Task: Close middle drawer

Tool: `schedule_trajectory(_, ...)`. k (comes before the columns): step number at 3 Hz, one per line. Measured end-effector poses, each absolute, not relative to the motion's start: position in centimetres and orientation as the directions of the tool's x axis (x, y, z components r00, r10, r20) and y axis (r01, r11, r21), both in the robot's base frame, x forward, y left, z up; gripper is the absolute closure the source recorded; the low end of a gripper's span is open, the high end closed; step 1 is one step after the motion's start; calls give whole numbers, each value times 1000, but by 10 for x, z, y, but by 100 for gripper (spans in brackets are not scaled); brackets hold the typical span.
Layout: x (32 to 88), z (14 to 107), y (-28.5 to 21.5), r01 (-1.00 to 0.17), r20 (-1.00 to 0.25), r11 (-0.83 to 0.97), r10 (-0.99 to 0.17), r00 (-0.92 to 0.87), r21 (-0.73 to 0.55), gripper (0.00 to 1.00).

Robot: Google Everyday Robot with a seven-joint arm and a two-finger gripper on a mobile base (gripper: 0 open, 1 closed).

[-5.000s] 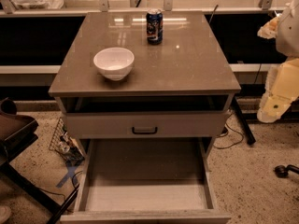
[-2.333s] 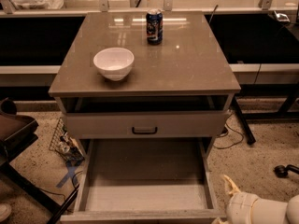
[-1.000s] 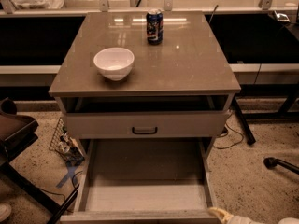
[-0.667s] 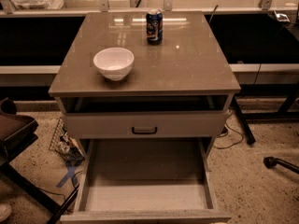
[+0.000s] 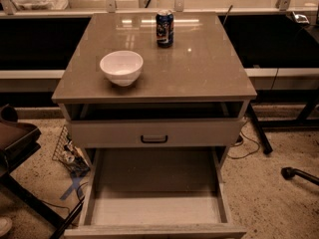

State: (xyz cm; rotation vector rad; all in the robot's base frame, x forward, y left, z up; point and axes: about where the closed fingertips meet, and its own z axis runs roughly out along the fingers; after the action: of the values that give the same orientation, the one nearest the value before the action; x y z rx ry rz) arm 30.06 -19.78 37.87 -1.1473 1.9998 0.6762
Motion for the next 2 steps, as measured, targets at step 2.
schedule_trajectory(2,333,374,-188,-898,-814,434,-494,-305,73,100)
